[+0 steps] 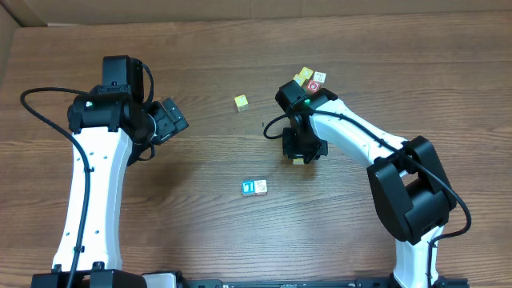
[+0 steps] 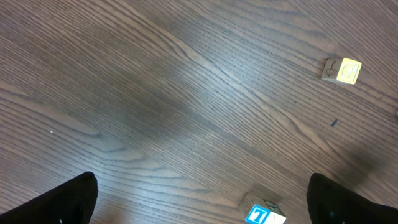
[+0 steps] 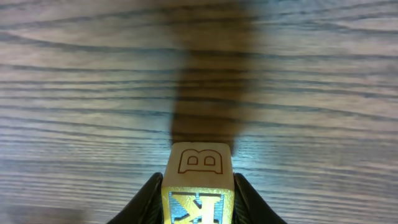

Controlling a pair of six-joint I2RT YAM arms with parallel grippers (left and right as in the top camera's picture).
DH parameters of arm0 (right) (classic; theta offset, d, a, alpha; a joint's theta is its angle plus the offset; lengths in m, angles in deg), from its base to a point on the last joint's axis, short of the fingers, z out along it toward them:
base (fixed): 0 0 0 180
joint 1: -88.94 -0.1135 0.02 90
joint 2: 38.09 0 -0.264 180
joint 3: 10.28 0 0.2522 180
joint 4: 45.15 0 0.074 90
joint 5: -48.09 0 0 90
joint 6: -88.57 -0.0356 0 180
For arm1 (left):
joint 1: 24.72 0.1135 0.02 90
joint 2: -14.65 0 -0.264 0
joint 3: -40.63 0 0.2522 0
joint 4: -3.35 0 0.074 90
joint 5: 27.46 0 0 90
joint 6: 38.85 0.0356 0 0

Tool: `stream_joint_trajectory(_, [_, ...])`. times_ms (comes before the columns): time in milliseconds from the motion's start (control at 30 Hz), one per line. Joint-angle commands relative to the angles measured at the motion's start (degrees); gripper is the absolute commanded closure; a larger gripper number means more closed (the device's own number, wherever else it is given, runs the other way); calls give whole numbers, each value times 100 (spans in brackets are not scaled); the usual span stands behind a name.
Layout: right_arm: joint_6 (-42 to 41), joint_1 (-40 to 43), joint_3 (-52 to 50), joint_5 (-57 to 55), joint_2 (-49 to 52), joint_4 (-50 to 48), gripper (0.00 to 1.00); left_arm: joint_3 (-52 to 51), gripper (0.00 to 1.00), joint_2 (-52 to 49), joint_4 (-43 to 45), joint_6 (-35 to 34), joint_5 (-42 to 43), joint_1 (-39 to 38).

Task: Flip 3 blocks
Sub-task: 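Lift and rotate the yellow-lettered block with the right gripper, then carry the yellow block beside the green block and set it down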

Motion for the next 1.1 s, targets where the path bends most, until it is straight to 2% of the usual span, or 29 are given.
stream_joint_trajectory(0, [-2,-39,-22,125,-153,74,73,33,1,-42,7,20,-13,11])
stream_joint_trajectory(367, [-2,-345,-22,944,-153,378,70,33,0,-42,7,20,-13,11])
stream_joint_trajectory(733, [-2,-789,-22,994,-153,470,70,33,0,-42,7,20,-13,11])
stream_joint_trajectory(867, [-2,-789,-22,1001,-153,474,66,33,0,-42,7,20,-13,11])
stream_joint_trajectory(1067, [-2,-789,-22,1043,-153,494,55,33,0,-42,7,20,-13,11])
